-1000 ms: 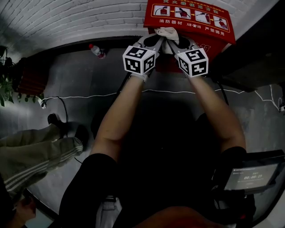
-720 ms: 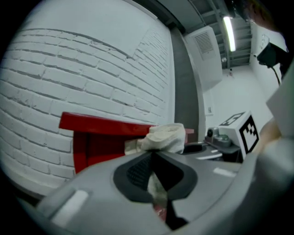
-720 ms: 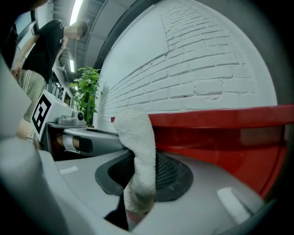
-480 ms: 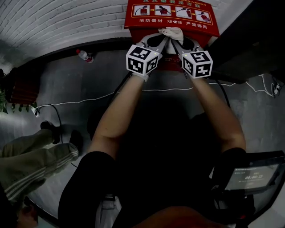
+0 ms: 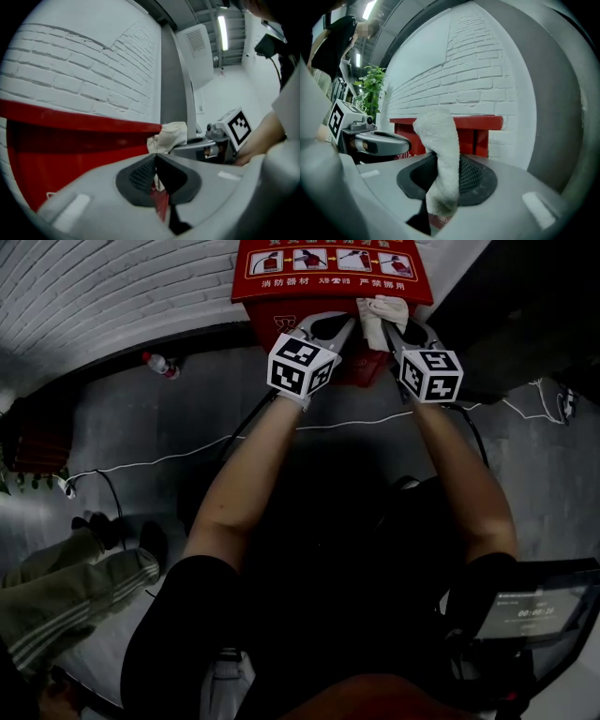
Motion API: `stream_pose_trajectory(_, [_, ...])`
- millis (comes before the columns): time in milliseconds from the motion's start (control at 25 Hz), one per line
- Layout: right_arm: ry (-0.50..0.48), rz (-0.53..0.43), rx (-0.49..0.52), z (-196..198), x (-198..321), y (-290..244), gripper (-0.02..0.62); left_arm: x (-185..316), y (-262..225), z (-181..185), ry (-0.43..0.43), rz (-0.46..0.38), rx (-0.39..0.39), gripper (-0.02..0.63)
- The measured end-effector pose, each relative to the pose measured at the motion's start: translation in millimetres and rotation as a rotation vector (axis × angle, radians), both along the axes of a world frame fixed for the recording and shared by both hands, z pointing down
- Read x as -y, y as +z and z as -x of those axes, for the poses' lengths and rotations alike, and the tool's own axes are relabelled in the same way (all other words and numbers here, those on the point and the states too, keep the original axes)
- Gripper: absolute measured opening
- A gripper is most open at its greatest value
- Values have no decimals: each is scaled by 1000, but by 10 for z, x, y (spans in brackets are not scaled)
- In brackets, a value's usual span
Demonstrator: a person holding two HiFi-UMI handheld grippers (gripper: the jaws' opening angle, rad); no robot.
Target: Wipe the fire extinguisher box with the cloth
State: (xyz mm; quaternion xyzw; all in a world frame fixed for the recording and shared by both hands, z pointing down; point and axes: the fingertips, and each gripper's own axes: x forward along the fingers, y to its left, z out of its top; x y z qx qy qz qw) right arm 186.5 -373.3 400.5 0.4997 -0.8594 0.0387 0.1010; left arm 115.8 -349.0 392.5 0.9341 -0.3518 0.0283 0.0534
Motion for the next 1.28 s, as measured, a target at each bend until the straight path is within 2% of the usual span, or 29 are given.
stream_pose_trajectory(360, [124,6,-14,-583,-22,4,110,-94,-32,-8,7,-7,8,3])
stream_pose_trajectory(560, [163,7,47,-611,-114,-2,107,-138,-68,199,-14,-3,-12,3])
stream_pose_trajectory(720, [122,-22,140,-221,-259,-89,107,-167,-59,504,-50,4,-39,3])
stream_pose_trajectory(960, [-67,-104,156,697,-531,-211,107,-235,-34,1044,-120,1,-77,3])
stream_pose_trajectory(1280, [-272,-65,182,1652,-668,12,107,-373,98,1594,-187,11,-52,3])
